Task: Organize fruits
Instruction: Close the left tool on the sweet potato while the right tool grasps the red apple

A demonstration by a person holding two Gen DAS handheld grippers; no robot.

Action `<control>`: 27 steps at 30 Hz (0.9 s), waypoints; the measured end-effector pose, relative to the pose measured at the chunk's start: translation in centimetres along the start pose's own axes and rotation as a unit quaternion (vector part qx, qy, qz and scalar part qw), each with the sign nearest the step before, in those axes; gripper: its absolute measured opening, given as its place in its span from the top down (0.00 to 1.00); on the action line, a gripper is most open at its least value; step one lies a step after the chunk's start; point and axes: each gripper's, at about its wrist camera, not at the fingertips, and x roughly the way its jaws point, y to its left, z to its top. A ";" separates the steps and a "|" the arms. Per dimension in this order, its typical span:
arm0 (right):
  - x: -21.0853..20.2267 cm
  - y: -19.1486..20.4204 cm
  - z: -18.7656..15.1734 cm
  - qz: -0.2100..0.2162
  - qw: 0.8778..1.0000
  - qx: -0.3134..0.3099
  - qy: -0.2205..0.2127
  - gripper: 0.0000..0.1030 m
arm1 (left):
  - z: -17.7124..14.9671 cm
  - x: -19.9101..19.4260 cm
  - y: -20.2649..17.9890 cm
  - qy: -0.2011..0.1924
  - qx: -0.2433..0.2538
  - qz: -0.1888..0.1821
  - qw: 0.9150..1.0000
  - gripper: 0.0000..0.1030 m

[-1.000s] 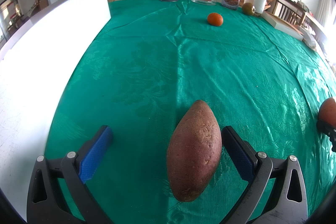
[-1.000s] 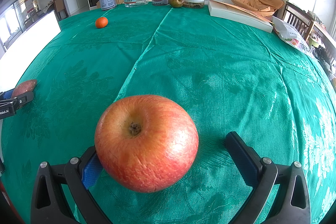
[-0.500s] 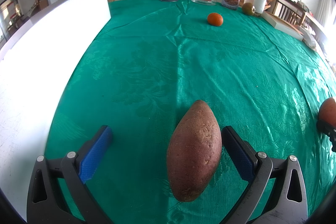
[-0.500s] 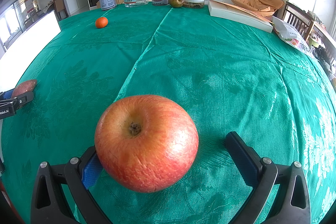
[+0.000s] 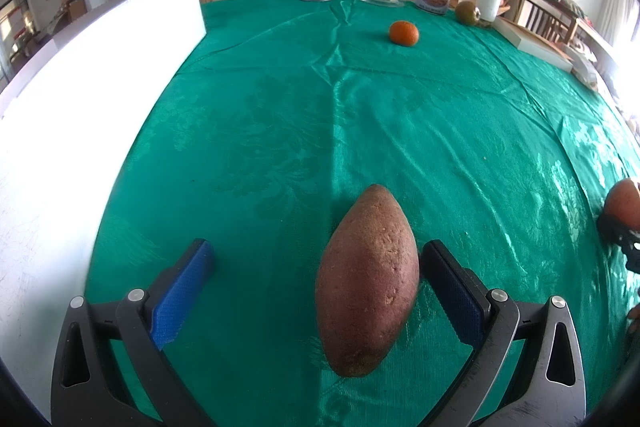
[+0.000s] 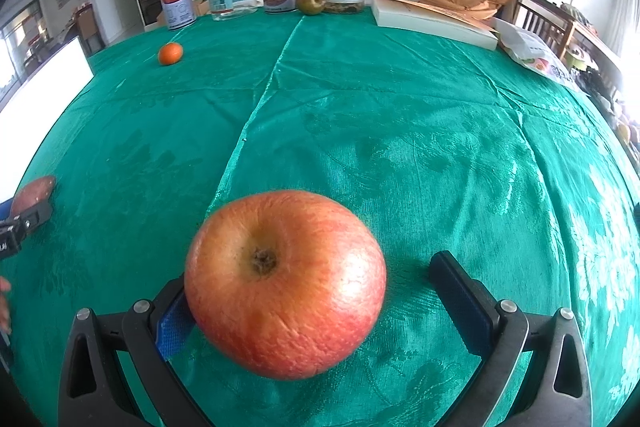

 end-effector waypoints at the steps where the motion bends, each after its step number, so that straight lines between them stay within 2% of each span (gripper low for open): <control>1: 0.0 -0.1 0.0 0.002 1.000 -0.001 0.000 0.00 | 0.1 -0.1 0.0 0.011 0.011 -0.008 1.000 0.00; 3: 0.0 -0.2 0.0 0.004 1.000 -0.004 0.000 0.00 | 0.2 -0.2 0.2 0.049 0.035 -0.024 0.998 0.00; 6: -0.3 -0.1 -0.2 0.001 1.000 -0.002 0.010 0.00 | 0.4 -0.9 1.4 0.091 0.043 -0.061 0.993 0.01; 8: -0.1 0.1 0.2 0.011 0.999 -0.014 0.028 0.00 | 0.4 -2.2 2.6 0.092 0.042 -0.102 0.990 0.01; 11: -1.3 -0.2 0.3 0.074 0.997 -0.019 0.033 0.00 | 0.5 -3.7 3.6 0.079 0.043 -0.137 0.986 0.01; 13: -2.3 -0.4 0.8 0.106 0.994 -0.009 0.034 0.00 | 0.7 -3.4 2.9 0.082 0.056 -0.134 0.986 0.01; 16: -2.9 -0.2 2.3 0.104 0.993 -0.011 0.050 0.00 | 1.2 -2.0 0.8 0.087 0.079 -0.120 0.986 0.02; 18: -2.3 -0.1 3.0 0.092 0.992 -0.015 0.083 0.03 | 1.5 -1.1 -0.2 0.092 0.095 -0.102 0.986 0.04; 19: -1.8 -0.2 3.3 0.084 0.991 -0.015 0.104 0.07 | 1.5 -0.8 -0.6 0.092 0.104 -0.085 0.987 0.06; 20: -1.4 -0.5 3.4 0.080 0.989 -0.008 0.121 0.25 | 1.6 -0.5 -0.8 0.092 0.108 -0.076 0.987 0.22; 21: -1.2 -0.7 3.5 0.083 0.988 -0.001 0.131 0.31 | 1.6 -0.6 -0.8 0.088 0.113 -0.064 0.988 0.34; 22: -1.3 -0.8 3.6 0.083 0.988 0.003 0.133 0.32 | 1.7 -0.8 -0.9 0.084 0.116 -0.062 0.988 0.43; 23: -1.4 -0.8 3.6 0.080 0.987 0.004 0.137 0.32 | 1.8 -1.0 -0.8 0.085 0.113 -0.074 0.987 0.61; 27: -3.5 -0.2 3.5 0.103 0.986 0.009 0.131 0.32 | 2.2 -3.2 0.8 0.071 0.070 -0.098 0.990 0.61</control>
